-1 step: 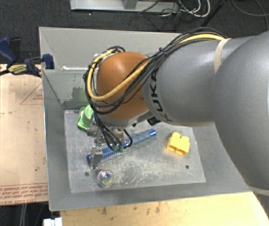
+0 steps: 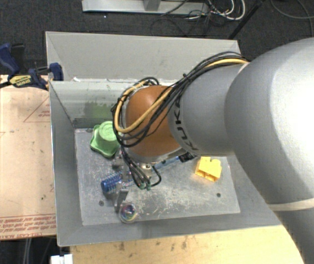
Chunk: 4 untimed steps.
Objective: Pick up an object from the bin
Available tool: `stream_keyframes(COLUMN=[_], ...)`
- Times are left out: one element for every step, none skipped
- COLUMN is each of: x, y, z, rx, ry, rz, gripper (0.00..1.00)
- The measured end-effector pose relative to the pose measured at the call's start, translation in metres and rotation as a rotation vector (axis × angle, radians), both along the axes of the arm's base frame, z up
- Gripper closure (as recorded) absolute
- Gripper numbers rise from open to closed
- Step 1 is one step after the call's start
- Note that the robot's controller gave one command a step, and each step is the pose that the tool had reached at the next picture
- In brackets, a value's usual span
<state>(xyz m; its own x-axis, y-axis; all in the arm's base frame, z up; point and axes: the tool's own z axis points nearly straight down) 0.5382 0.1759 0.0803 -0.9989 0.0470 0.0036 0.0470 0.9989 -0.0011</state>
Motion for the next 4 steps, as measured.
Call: stream_keyframes(x=[0.001,0.011,0.01,0.034], y=[0.002,-0.008,-0.009,0.008], z=[0.004,0.129,0.125,0.003], rx=[0.003,0.004,0.002,0.004], ry=[-0.004,-0.013,-0.005,-0.01], rz=[0.003,0.023,0.023,-0.154], gripper=[1.0,1.0,0.0,0.0])
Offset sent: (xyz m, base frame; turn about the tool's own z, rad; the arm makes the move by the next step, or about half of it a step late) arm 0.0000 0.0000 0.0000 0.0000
